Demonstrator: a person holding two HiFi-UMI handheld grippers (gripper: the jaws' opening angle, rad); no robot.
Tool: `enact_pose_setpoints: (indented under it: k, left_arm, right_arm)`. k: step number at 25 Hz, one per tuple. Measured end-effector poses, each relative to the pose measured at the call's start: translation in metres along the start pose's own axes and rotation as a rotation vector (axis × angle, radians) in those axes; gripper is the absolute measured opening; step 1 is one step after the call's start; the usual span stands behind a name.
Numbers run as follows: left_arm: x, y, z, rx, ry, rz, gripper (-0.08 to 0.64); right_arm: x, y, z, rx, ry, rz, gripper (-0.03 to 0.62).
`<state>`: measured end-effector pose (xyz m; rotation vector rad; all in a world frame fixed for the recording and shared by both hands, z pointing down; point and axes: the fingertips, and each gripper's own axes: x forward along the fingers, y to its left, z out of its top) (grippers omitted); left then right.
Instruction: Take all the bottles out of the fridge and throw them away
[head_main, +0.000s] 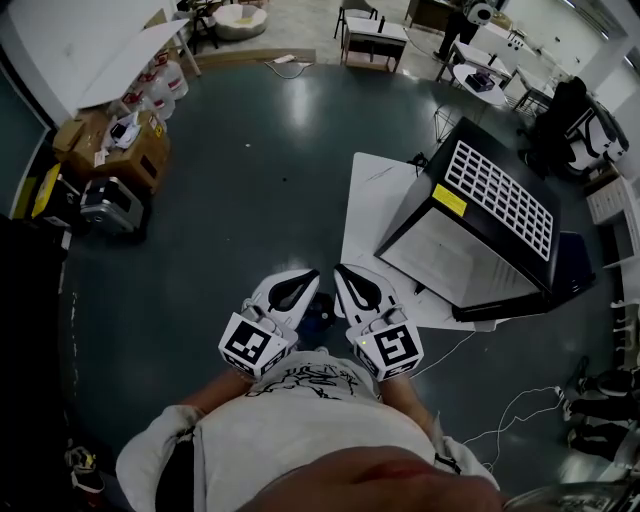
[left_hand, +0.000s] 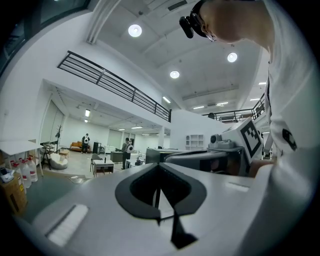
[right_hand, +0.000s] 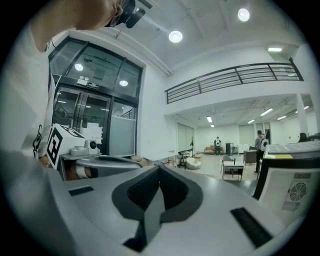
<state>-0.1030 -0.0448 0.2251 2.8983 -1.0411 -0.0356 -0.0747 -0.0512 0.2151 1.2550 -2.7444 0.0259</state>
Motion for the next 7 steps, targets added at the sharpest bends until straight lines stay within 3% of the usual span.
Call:
enact_pose_setpoints:
  k: [7]
  left_arm:
    - [0.0026,-0.0031,-0.0007,-0.028,0.017,0.003,0.009]
  right_arm:
    - [-0.0015,-0.0026,0.0038,-0.009,0.0,-0.003,0.012]
